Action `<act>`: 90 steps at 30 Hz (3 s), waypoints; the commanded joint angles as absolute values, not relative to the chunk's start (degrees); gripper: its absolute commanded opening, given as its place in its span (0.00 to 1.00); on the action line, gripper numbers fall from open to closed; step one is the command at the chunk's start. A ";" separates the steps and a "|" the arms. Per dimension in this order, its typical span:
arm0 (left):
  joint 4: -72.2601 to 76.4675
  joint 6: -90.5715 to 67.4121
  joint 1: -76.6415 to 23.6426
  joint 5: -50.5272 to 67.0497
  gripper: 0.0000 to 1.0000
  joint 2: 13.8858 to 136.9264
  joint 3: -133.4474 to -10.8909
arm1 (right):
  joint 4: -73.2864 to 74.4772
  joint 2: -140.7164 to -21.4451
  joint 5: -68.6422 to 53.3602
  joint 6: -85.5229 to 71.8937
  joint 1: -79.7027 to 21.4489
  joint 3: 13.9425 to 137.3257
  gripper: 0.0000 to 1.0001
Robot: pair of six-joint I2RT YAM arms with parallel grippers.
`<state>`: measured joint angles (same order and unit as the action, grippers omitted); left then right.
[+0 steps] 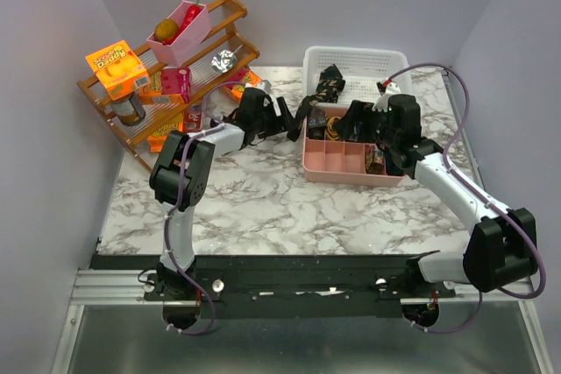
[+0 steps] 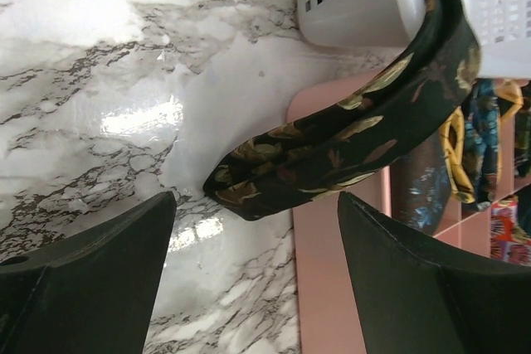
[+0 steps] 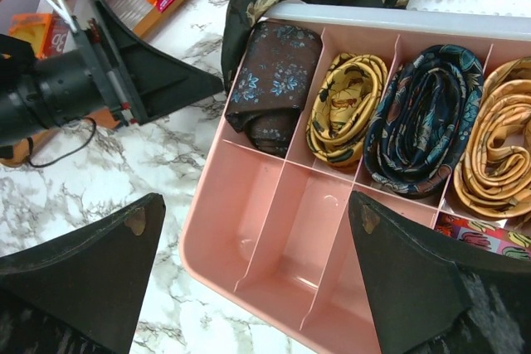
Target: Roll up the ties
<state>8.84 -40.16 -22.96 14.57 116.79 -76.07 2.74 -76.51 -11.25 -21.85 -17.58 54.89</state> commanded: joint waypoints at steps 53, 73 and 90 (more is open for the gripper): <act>6.68 -33.57 -31.46 17.57 0.41 98.44 -72.86 | 2.72 -77.96 -18.72 -23.47 -17.93 56.25 1.00; 3.25 -44.53 -31.20 10.19 0.77 96.06 -66.01 | 2.64 -82.00 -20.57 -23.64 -17.84 57.66 1.00; 29.09 -66.27 -30.15 17.67 0.66 102.39 -55.99 | 2.11 -82.88 -21.09 -23.38 -17.93 57.48 1.00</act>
<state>21.91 -63.26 -30.06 16.23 101.32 -55.27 2.68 -82.24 -19.92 -23.55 -17.58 56.10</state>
